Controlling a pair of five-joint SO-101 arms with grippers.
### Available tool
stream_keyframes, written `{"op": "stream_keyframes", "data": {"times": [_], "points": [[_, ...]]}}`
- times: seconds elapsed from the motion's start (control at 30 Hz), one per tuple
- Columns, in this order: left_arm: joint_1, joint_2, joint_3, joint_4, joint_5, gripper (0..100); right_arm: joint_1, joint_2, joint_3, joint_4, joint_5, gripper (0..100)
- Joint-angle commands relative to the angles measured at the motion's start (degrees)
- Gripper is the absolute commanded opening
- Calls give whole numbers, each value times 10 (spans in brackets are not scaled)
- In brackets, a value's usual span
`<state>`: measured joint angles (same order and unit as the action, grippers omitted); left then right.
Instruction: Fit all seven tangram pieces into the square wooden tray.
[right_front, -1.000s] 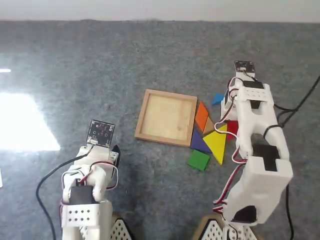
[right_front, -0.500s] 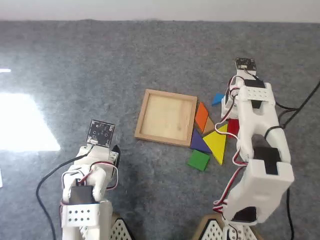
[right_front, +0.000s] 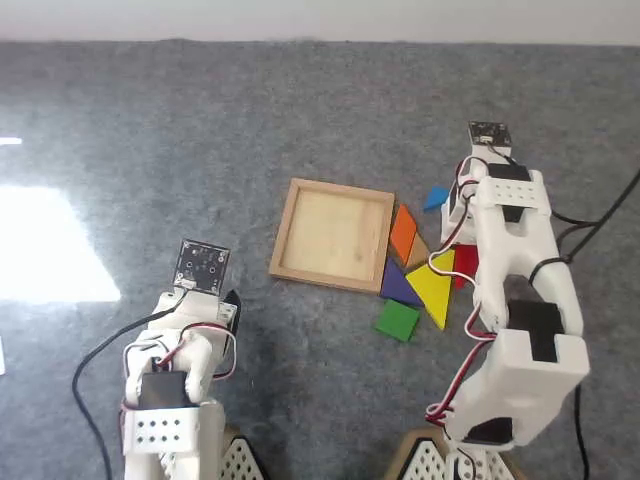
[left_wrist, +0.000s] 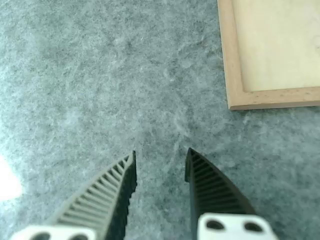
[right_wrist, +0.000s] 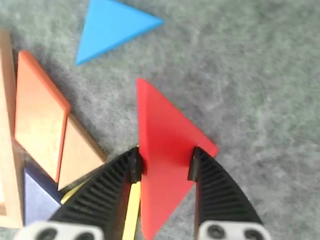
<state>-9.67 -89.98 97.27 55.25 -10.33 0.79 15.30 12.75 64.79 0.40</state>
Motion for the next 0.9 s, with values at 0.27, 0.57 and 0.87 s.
{"op": "stream_keyframes", "data": {"times": [0.27, 0.57, 0.87], "points": [[-4, -9, -5, 0, -8, 152, -5, -12, 11, 14, -4, 303], [-4, -9, -5, 0, -8, 152, 15, 22, 8, -27, 43, 288], [-4, -9, -5, 0, -8, 152, 10, 95, -58, 4, 54, 258]]}}
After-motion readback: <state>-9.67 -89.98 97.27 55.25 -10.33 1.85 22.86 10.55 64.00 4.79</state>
